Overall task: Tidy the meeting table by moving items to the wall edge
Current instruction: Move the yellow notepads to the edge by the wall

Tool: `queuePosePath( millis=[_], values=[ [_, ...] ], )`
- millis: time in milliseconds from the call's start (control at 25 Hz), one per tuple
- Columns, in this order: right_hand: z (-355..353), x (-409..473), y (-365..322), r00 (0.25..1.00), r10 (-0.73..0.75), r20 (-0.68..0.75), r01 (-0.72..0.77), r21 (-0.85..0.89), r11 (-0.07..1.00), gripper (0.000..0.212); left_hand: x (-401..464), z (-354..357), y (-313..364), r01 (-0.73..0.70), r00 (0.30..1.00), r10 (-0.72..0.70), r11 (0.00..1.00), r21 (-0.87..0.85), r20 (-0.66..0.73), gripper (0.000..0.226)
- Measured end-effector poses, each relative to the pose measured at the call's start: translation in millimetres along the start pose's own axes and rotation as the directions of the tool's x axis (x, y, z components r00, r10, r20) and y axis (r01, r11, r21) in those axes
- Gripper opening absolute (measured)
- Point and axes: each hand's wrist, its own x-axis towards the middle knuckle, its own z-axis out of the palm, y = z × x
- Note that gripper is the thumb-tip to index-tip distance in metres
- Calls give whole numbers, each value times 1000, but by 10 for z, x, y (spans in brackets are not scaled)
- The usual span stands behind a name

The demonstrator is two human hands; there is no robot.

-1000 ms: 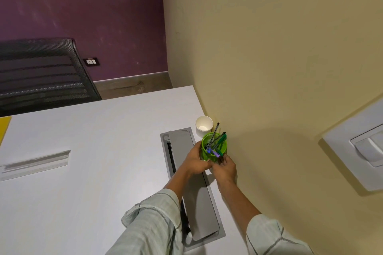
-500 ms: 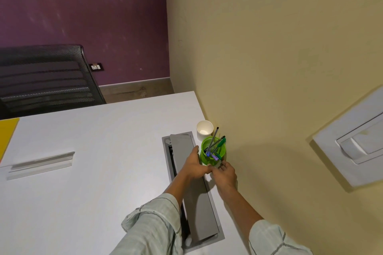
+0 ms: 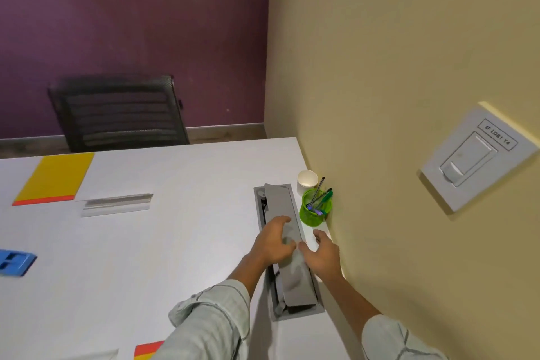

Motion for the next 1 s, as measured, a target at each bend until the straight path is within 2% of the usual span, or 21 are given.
queuePosePath(
  millis=[240, 480, 640, 840, 1000],
  values=[
    [113, -711, -150, 971, -168, 169, 199, -185, 962, 65, -990, -270, -414, 38, 999, -33, 978, 203, -23, 61],
    [555, -1452, -245, 919, -236, 315, 293, -148, 945, 69, -2010, -355, -845, 194, 979, -176, 955, 223, -98, 62],
    [852, -1803, -182, 851, -280, 444, 379, -149, 913, 70, -2575, -328, -1004, 353, 933, -325, 910, 218, -152, 63],
    [1121, -2181, 5, 747, -324, 581, 502, -173, 847, 74, -3179, -238, -1196, 447, 879, -473, 782, 436, -52, 69],
    [1204, -2464, 184, 706, -297, 643, 504, -160, 849, 70, -3459, -189, -1361, 535, 806, -591, 715, 451, -20, 71]
  ],
)
